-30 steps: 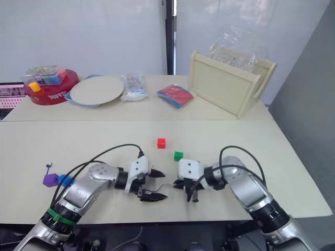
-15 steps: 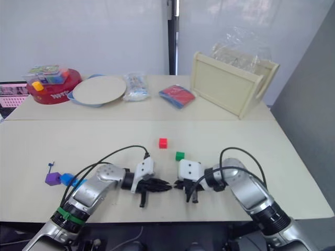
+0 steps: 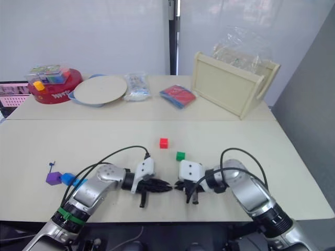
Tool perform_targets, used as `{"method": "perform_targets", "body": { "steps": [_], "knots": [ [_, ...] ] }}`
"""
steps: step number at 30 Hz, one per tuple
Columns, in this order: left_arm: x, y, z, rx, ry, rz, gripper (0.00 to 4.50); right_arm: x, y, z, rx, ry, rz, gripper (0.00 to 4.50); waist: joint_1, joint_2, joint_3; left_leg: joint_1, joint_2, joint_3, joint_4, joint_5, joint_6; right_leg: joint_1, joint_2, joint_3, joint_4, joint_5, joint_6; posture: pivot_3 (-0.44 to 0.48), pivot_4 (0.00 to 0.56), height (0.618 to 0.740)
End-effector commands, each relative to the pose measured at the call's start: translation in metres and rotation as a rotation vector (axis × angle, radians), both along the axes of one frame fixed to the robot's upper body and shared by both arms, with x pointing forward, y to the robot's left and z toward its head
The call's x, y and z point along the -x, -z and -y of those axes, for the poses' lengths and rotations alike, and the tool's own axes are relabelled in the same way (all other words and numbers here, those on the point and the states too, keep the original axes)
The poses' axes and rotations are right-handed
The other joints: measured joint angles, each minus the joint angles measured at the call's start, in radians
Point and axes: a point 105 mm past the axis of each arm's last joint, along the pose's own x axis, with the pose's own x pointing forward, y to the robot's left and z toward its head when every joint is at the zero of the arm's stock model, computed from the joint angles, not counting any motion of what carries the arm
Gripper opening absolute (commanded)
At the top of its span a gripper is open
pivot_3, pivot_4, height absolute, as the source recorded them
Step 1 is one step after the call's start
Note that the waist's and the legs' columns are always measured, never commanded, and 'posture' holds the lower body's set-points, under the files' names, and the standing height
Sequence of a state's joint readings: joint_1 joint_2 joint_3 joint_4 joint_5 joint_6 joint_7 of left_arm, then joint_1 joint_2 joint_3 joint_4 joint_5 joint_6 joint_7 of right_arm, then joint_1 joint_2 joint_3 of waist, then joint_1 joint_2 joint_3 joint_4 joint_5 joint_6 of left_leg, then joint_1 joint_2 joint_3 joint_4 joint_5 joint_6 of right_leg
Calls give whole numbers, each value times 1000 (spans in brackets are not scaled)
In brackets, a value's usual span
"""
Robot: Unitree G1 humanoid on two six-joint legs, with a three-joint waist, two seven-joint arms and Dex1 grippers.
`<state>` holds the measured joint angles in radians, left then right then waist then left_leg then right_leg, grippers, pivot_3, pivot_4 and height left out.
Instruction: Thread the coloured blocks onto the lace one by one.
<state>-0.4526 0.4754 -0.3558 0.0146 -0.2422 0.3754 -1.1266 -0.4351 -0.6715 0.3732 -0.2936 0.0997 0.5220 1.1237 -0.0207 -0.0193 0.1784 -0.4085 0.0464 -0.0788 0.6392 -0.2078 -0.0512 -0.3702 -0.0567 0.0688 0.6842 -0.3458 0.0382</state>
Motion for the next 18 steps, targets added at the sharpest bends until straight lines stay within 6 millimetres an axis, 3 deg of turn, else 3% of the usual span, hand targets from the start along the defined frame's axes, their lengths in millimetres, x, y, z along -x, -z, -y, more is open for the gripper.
{"method": "perform_targets", "body": {
  "steps": [1, 5, 9, 14, 18],
  "knots": [
    [-5, -8, -21, -7, -43, 27, 0, 6, -23, 0, -103, 51, -6, 1660, 1, 0, 0, 0, 0, 0, 0, 0, 0, 0, 0, 0, 0, 0, 0, 0, 150, 740],
    [1, -9, -46, -44, -62, 9, 0, 4, -39, 12, -255, 225, -29, 3024, -1, 0, 0, 0, 0, 0, 0, 0, 0, 0, 0, 0, 0, 0, 0, 0, 150, 740],
    [4, -10, -65, -71, -92, -2, 0, -8, -41, 20, -374, 414, -9, 4442, -1, 0, 0, 1, 0, 0, 0, 0, 0, 1, 0, 0, 0, 0, 0, 0, 150, 740],
    [4, -9, -74, -89, -124, -4, 0, -35, -33, 17, -448, 651, 70, 4479, -6, 0, 0, 1, 0, 0, -1, 0, 0, 0, 0, 0, 1, 0, 0, 0, 150, 740],
    [4, -11, -77, -82, -144, 2, 0, -40, -26, 11, -513, 830, 108, 4479, -11, 0, 0, 0, 0, 0, -1, 0, 0, -1, 0, 0, 1, 0, 0, 0, 150, 740]
  ]
}}
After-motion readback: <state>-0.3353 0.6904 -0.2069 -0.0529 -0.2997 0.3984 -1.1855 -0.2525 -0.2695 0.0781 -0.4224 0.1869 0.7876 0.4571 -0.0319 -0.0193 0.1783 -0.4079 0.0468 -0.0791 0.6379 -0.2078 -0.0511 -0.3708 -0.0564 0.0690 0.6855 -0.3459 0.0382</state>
